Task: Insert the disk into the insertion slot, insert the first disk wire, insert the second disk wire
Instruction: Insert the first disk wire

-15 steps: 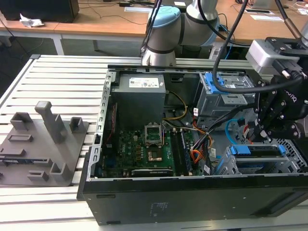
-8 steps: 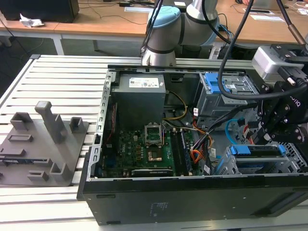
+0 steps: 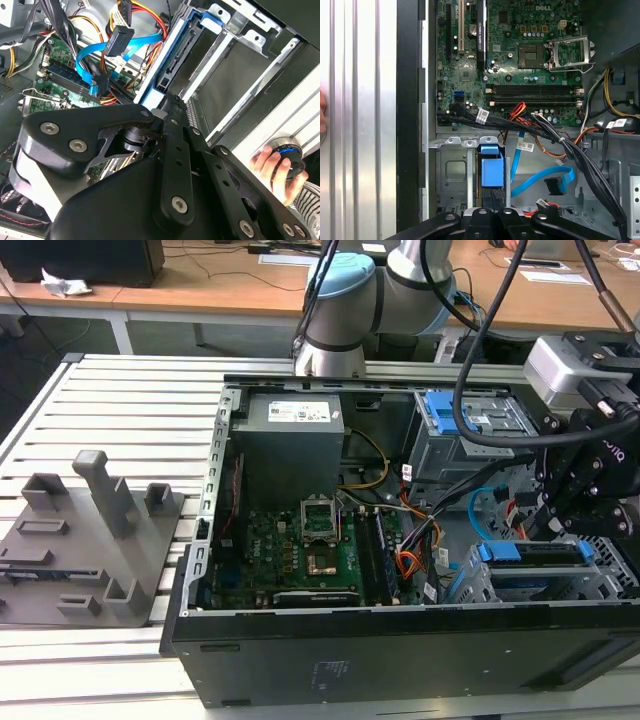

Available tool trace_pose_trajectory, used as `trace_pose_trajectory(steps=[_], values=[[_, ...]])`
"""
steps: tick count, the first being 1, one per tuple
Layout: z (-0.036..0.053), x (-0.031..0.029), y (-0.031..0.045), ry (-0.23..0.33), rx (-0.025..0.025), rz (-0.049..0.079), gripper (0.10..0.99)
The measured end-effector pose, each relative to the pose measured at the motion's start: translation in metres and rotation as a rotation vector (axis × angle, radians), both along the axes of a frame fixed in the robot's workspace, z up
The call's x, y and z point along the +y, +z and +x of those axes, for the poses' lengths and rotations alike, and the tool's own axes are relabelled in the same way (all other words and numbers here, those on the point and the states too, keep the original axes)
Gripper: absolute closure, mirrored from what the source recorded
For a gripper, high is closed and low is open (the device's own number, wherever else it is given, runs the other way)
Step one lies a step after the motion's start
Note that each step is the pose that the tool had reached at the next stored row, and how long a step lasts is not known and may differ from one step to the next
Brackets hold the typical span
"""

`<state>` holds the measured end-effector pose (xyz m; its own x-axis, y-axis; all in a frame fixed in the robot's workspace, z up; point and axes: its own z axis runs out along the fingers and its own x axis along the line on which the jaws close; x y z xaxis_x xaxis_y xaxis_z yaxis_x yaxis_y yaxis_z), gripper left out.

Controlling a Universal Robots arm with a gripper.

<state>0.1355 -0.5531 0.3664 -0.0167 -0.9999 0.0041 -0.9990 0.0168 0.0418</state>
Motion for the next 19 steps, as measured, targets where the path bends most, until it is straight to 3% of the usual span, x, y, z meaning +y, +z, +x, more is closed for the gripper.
trace_pose_trajectory(steps=[3, 4, 5, 6, 10, 14, 17, 19], values=[[0.0001, 0.0000, 0.0000, 0.000, 0.0000, 0.000, 0.973], [0.0002, 0.0000, 0.0000, 0.000, 0.0000, 0.000, 0.851], [0.0002, 0.0000, 0.0000, 0.000, 0.0000, 0.000, 0.851], [0.0002, 0.0000, 0.0000, 0.000, 0.0000, 0.000, 0.784], [0.0020, 0.0000, 0.0003, 0.000, 0.0000, 0.000, 0.784], [0.0022, 0.0011, 0.0171, 0.000, 0.0000, 0.000, 0.784], [0.0022, 0.0013, 0.0239, 0.000, 0.0000, 0.000, 0.784], [0.0022, 0.0018, 0.0336, 0.000, 0.0000, 0.000, 0.784]])
